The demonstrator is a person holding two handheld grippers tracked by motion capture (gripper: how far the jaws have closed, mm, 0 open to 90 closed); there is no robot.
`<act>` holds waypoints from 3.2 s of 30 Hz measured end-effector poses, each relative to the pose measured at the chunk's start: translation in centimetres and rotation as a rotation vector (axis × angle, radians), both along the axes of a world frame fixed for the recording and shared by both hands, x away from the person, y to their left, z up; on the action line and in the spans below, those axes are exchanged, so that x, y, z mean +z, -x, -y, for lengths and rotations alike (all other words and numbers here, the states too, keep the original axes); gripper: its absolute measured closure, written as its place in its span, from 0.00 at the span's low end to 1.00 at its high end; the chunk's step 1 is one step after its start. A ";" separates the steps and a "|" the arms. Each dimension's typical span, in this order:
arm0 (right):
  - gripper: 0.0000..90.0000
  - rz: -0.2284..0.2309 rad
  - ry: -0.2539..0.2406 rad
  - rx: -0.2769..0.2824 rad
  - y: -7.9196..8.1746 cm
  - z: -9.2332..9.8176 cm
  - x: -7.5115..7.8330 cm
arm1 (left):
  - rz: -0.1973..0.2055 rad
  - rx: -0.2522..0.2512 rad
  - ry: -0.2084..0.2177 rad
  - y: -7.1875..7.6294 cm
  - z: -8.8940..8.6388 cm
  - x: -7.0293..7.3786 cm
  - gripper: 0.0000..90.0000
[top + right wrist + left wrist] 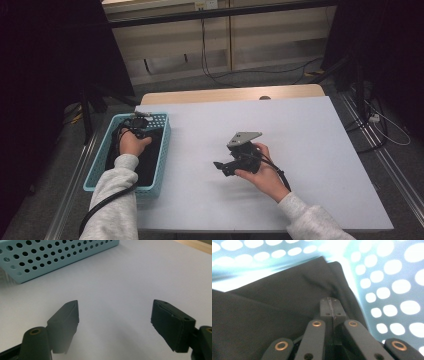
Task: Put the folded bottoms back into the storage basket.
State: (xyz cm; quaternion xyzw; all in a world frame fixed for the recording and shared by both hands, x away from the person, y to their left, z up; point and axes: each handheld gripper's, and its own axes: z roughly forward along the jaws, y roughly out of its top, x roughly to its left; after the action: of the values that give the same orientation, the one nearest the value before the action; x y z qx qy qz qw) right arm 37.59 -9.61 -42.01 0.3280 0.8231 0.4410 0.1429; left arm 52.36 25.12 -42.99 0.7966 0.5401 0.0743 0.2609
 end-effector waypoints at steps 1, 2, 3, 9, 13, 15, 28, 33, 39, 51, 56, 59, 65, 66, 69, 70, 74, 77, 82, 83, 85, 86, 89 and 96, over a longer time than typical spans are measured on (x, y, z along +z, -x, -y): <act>0.24 0.002 0.001 0.000 0.0 0.0 0.0 | 0.013 -0.007 -0.005 0.0 0.0 0.1 1.00; 0.24 0.000 -0.001 0.001 0.0 0.0 0.0 | 0.016 -0.001 0.008 0.0 -0.1 0.2 1.00; 0.24 0.000 -0.001 0.001 0.0 0.1 0.0 | 0.021 0.007 0.006 0.0 -0.3 0.5 1.00; 0.24 0.007 -0.004 -0.003 0.0 0.2 0.1 | 0.045 0.045 -0.008 0.6 -2.7 2.2 1.00; 0.24 0.009 -0.001 -0.002 0.0 0.1 0.1 | 0.046 0.074 -0.033 1.0 -4.2 2.2 0.99; 0.24 0.009 -0.001 -0.001 0.0 0.0 0.1 | 0.047 0.098 -0.045 1.0 -4.8 1.8 0.99; 0.24 0.011 0.004 0.001 0.1 0.1 0.1 | -0.083 0.208 -0.104 2.2 -7.5 0.8 1.00; 0.24 0.015 -0.001 -0.002 0.2 0.1 0.3 | -0.100 0.222 -0.112 2.4 -7.9 1.0 1.00; 0.24 0.017 -0.004 -0.002 0.2 0.1 0.3 | -0.018 0.214 -0.094 1.7 -7.5 1.6 1.00; 0.24 0.017 -0.014 0.000 0.2 0.0 0.4 | -0.020 0.243 -0.140 1.6 -8.2 0.5 1.00; 0.24 0.022 -0.012 0.000 0.3 0.1 0.5 | -0.069 0.278 -0.167 2.6 -9.0 0.7 1.00; 0.24 0.024 -0.013 -0.001 0.3 0.1 0.5 | -0.086 0.284 -0.159 3.2 -9.6 0.9 1.00; 0.24 0.026 -0.011 0.000 0.3 0.0 0.6 | -0.094 0.285 -0.153 3.0 -9.4 1.2 1.00; 0.24 0.028 -0.012 0.000 0.3 0.0 0.6 | -0.081 0.288 -0.148 2.9 -9.2 1.2 1.00; 0.24 0.028 -0.016 0.000 0.4 0.0 0.7 | -0.038 0.268 -0.141 2.5 -8.2 1.8 1.00; 0.24 0.028 -0.014 0.000 0.3 0.0 0.7 | -0.035 0.253 -0.141 2.5 -8.0 2.0 1.00; 0.24 0.030 -0.015 0.002 0.4 0.0 0.7 | -0.008 0.221 -0.099 2.1 -6.4 1.9 0.99; 0.24 0.031 -0.018 0.001 0.4 0.0 0.8 | -0.016 0.189 -0.083 1.9 -5.2 1.1 1.00; 0.24 0.030 -0.015 0.001 0.4 0.1 0.8 | -0.021 0.172 -0.060 1.6 -4.4 0.2 1.00; 0.24 0.029 -0.016 0.001 0.4 0.1 0.8 | -0.033 0.157 -0.038 1.5 -4.3 0.2 1.00; 0.24 0.032 -0.015 -0.001 0.4 0.1 0.8 | -0.029 0.158 -0.026 1.4 -3.7 0.0 1.00; 0.24 0.031 -0.016 0.000 0.5 0.1 0.8 | -0.028 0.141 -0.023 1.4 -3.4 0.0 1.00; 0.24 0.031 -0.013 0.001 0.5 0.1 0.8 | -0.030 0.109 -0.009 1.4 -2.2 0.0 1.00; 0.24 0.033 -0.009 -0.002 0.5 0.4 0.8 | -0.014 0.116 -0.029 1.8 -3.5 1.0 0.98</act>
State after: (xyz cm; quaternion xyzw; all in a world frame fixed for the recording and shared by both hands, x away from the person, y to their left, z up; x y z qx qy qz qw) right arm 37.08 -9.98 -41.18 0.3221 0.8184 0.4499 0.1551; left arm 50.60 28.60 -42.02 0.7682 0.5862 0.0913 0.2409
